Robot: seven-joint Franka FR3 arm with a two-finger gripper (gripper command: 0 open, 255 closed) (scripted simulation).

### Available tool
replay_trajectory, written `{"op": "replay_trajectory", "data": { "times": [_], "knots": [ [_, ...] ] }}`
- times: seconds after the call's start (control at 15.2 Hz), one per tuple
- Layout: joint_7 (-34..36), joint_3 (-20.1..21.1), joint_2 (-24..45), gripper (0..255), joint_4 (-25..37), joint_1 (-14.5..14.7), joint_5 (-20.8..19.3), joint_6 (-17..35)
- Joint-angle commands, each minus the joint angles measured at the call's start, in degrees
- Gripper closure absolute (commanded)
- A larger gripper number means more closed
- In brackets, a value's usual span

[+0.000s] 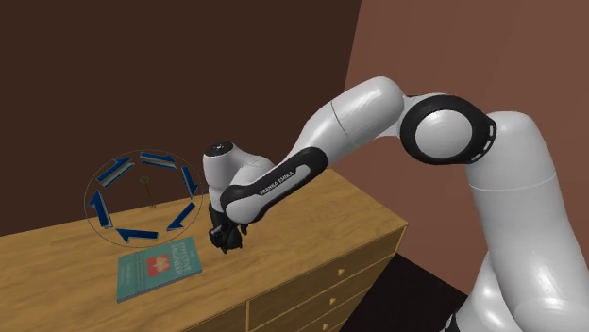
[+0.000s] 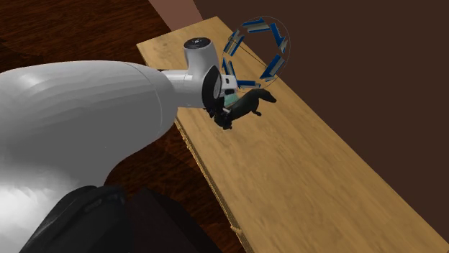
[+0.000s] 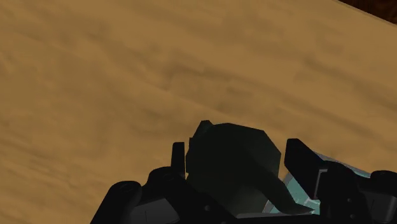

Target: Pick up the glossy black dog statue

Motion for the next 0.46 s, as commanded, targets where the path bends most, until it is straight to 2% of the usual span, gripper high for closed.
{"op": "replay_trajectory", "data": {
  "times": [0.0, 0.4],
  "knots": [
    [-0.32, 0.24, -0.93, 255, 0.23, -0.08, 0.36, -1.11],
    [-1.05, 0.68, -2.9, 255, 0.52, -0.33, 1.1, -3.29]
  ]
}}
